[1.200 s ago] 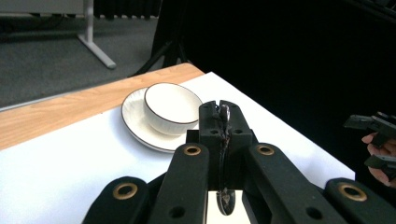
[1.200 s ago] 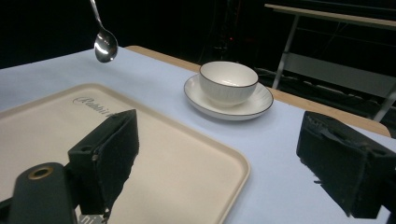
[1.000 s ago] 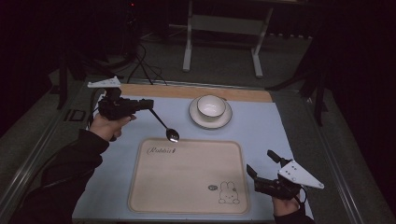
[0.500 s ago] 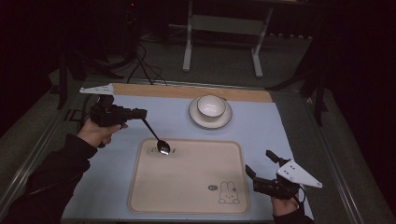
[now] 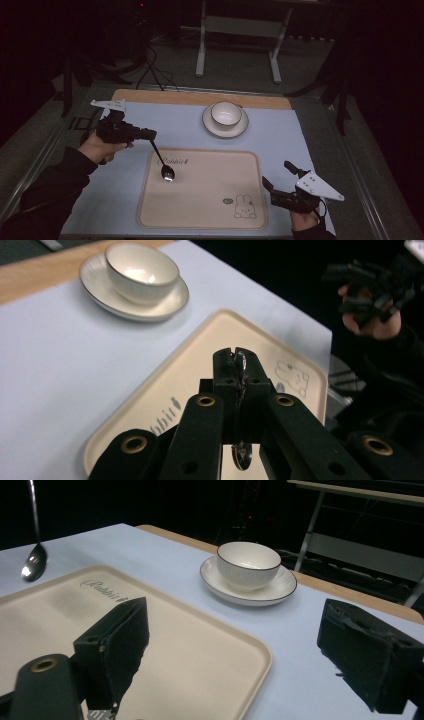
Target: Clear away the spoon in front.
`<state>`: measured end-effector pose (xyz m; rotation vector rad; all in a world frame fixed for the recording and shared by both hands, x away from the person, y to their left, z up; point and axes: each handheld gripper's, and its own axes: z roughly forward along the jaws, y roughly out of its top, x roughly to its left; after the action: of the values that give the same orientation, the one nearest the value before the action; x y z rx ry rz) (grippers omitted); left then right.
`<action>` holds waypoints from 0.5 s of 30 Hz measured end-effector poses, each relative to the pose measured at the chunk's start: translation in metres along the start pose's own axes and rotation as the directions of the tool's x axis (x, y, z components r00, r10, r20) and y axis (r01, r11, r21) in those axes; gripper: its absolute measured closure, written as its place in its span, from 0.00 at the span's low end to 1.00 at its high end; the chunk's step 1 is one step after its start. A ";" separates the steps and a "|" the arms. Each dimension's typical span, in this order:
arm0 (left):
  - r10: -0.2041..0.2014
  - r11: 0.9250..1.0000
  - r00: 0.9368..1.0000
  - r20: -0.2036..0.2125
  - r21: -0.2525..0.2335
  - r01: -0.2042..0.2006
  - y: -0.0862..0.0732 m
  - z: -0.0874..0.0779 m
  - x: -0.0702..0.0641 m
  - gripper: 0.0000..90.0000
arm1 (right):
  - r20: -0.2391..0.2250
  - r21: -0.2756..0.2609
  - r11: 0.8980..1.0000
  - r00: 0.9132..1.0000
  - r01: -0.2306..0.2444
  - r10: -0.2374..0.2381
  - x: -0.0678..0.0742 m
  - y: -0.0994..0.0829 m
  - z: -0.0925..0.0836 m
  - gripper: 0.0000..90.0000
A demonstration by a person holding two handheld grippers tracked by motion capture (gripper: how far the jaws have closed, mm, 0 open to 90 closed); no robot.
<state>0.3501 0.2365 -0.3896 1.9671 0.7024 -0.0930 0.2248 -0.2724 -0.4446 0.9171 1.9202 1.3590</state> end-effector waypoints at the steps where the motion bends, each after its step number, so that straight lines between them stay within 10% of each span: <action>1: 0.004 1.000 1.000 0.015 0.008 -0.004 -0.001 0.001 0.000 0.99 | -0.001 0.000 1.000 1.000 0.000 0.000 0.000 0.000 0.000 0.15; 15: 0.025 0.990 0.986 0.162 0.131 -0.047 -0.020 0.034 -0.003 0.99 | 0.006 -0.005 1.000 1.000 0.010 -0.010 0.001 0.000 -0.001 0.15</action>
<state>0.3453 0.2133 -0.4215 2.0739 0.5677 -0.2797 0.2240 -0.2721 -0.4441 0.9073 1.9138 1.3537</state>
